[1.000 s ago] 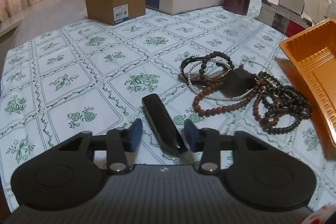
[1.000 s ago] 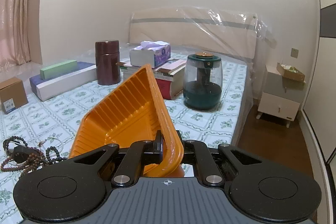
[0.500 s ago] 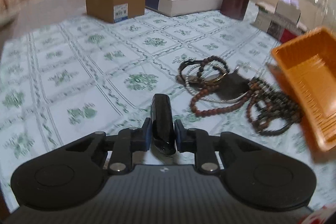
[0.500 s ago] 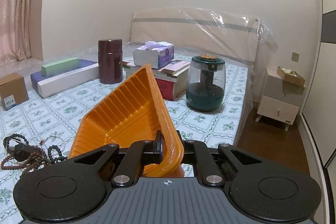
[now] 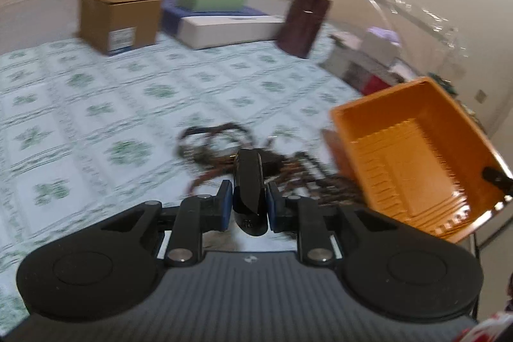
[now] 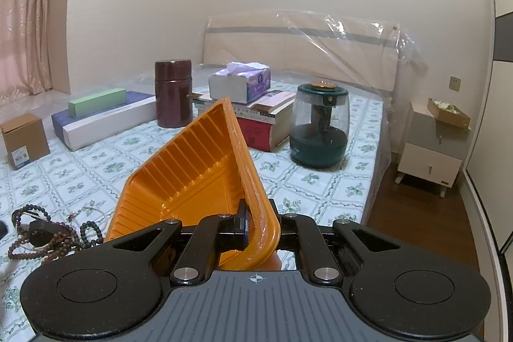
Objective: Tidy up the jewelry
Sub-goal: 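Carry the black case into the tray and open the left tool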
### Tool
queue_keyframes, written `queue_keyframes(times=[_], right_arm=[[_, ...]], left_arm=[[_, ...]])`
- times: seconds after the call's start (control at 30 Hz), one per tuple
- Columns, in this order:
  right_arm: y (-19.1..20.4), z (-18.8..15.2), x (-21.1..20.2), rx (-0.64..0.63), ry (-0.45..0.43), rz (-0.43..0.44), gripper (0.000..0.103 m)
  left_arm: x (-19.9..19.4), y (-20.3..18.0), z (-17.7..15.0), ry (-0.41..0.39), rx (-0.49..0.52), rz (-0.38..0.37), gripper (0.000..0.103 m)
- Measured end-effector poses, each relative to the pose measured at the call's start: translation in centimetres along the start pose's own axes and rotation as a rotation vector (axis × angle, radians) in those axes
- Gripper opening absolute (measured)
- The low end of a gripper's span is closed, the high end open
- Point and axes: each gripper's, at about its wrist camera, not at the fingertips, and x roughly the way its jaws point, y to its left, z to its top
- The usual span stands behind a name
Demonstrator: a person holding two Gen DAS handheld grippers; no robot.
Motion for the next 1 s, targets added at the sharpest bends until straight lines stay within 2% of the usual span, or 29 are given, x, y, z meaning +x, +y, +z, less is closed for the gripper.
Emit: queue_keyframes(times=[0.33,0.53,0.7,0.8,0.9,1.0], right_arm=[[0.0,-0.2,0.1,0.007,0.005,-0.002,0.009],[-0.1,-0.2,0.2,0.015,0.009,0.003,0.009],[-0.2,-0.3,0.2,0.02,0.016,0.005,0.009],[-0.2,-0.3,0.2,0.022,0.015,0.005,0.009],[-0.1,-0.3,0.3,0.022,0.017,0.004,0.008],[-0.1,-0.4,0.3,0.024,0.018,0.005,0.008]], left_arm=[[4.1,-7.6,1.2,0.048,0.085,-0.216,0.019],[6.0,-11.2,0.5,0.091,0.139,-0.294,0.02],[7.1,-12.8,-0.9,0.133,0.155,-0.33,0.019],[7.1,-12.9,-1.3,0.139,0.149,-0.336,0.026],[6.2,-12.2,-1.3,0.114,0.153,-0.304,0.026],[4.8,-10.2,-1.4,0.078,0.15,-0.24,0.028]])
